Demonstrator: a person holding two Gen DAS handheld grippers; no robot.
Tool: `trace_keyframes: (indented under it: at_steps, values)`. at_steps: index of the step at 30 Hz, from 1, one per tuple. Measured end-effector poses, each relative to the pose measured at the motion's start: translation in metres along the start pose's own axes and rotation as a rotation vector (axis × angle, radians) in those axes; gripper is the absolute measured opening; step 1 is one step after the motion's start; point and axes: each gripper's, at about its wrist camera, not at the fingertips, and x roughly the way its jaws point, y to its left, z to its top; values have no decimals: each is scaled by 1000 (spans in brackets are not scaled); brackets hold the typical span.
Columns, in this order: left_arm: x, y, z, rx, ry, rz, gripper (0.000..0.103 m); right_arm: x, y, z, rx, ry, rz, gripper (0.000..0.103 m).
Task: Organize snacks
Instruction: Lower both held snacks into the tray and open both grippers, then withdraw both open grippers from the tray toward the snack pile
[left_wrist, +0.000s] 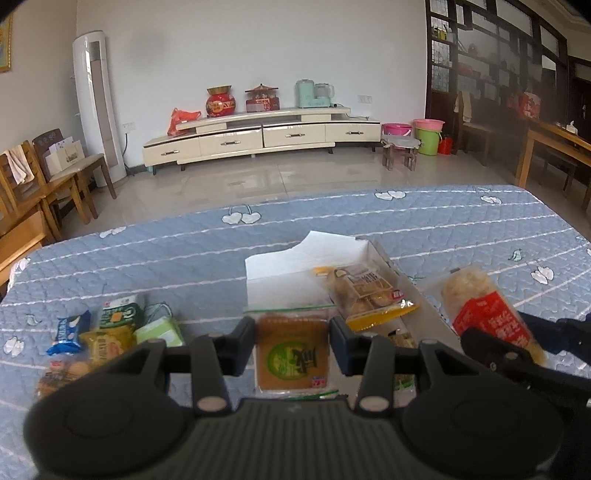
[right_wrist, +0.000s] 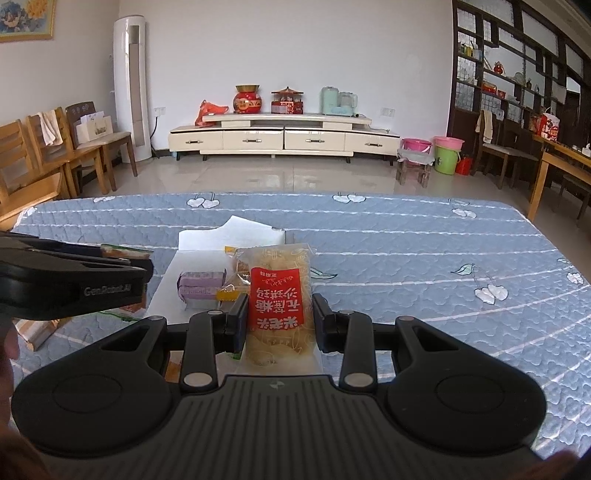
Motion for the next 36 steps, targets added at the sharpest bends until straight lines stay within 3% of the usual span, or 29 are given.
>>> trace_keyframes:
  at_steps: [15, 17, 19, 22, 25, 29, 33, 36]
  values:
    - [31, 1, 3, -32, 43, -54, 44, 20, 0, 9, -15, 37, 9, 44]
    - [32, 5, 2, -50, 52, -69, 54, 19, -2, 8, -12, 37, -7, 51]
    - [30, 8, 1, -56, 45, -67, 62, 14, -7, 6, 8, 33, -18, 67]
    - [21, 13, 1, -66, 36, -62, 64, 3, -14, 4, 43, 22, -13, 72]
    - [7, 19, 0, -70, 18, -38, 78, -10, -13, 3, 49, 6, -21, 78]
    - [-12, 30, -3, -76, 12, -1, 78, -28, -10, 3, 54, -13, -23, 87]
    - [-32, 43, -10, -79, 11, 41, 81, -42, 2, 3, 39, -29, -9, 103]
    - [-47, 51, -17, -75, 8, 70, 83, -50, 14, 3, 26, -37, 5, 103]
